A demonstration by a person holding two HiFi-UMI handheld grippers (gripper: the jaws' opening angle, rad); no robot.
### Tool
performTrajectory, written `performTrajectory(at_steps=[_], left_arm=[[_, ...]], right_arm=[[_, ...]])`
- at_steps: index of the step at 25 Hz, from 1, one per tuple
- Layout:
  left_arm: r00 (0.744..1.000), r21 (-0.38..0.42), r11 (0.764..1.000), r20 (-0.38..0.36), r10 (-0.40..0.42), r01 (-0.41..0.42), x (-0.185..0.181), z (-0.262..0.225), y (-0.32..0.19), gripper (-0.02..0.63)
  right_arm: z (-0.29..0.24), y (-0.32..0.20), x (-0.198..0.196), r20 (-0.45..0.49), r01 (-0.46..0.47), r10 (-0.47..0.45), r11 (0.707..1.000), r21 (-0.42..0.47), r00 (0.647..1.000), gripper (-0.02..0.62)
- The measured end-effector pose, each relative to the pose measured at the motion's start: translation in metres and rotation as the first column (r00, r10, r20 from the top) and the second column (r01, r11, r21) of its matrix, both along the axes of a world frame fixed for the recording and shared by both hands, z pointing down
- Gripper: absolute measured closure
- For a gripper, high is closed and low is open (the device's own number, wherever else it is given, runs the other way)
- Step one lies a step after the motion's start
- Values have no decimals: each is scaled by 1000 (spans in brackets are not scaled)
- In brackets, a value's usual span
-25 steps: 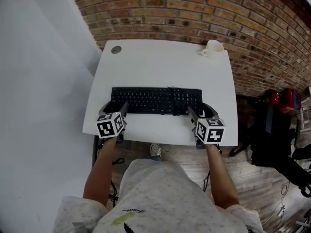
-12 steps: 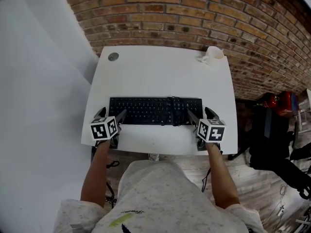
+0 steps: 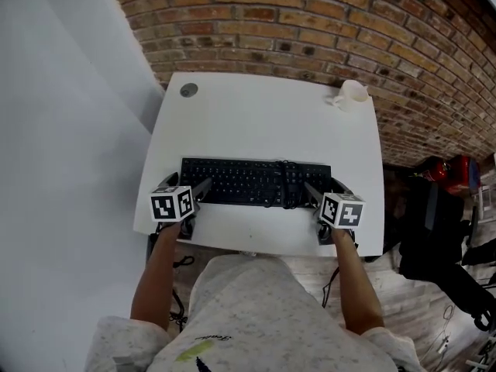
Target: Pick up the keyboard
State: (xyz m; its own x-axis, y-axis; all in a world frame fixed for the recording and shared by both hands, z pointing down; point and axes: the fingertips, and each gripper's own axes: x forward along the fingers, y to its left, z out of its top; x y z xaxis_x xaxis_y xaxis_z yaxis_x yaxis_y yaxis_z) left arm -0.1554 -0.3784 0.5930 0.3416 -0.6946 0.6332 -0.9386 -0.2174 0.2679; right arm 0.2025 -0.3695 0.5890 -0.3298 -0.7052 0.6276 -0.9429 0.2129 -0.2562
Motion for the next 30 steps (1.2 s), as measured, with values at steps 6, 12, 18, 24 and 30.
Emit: performTrajectory(at_steps=[6,12,18,24,30], left_arm=[[1000,-29,999,-7,18,-19,5,-1,0,181],[1000,-15,1000,-1,-1,1,6,-4,1,183],[1000,16,1000,8,-7,7,5,-11,3,184],[1000,48,999,-22,-12,13,3,-21,1,183],[1000,145,989,-26,-4,8,3,-58,-11,183]], right_arm=[[-1,-2,-2,22,8,-7,1000,-24,1000,196],[-2,0,-1,23,-19,19,999,-32,1000,199],[-7,3,-2,13,-20,20,999,-29,1000,202],[-27,-1,-4,-11,-15,15,999,32,1000,206],[-63,-10,-4,-6,-19,20,993,117,1000,207]])
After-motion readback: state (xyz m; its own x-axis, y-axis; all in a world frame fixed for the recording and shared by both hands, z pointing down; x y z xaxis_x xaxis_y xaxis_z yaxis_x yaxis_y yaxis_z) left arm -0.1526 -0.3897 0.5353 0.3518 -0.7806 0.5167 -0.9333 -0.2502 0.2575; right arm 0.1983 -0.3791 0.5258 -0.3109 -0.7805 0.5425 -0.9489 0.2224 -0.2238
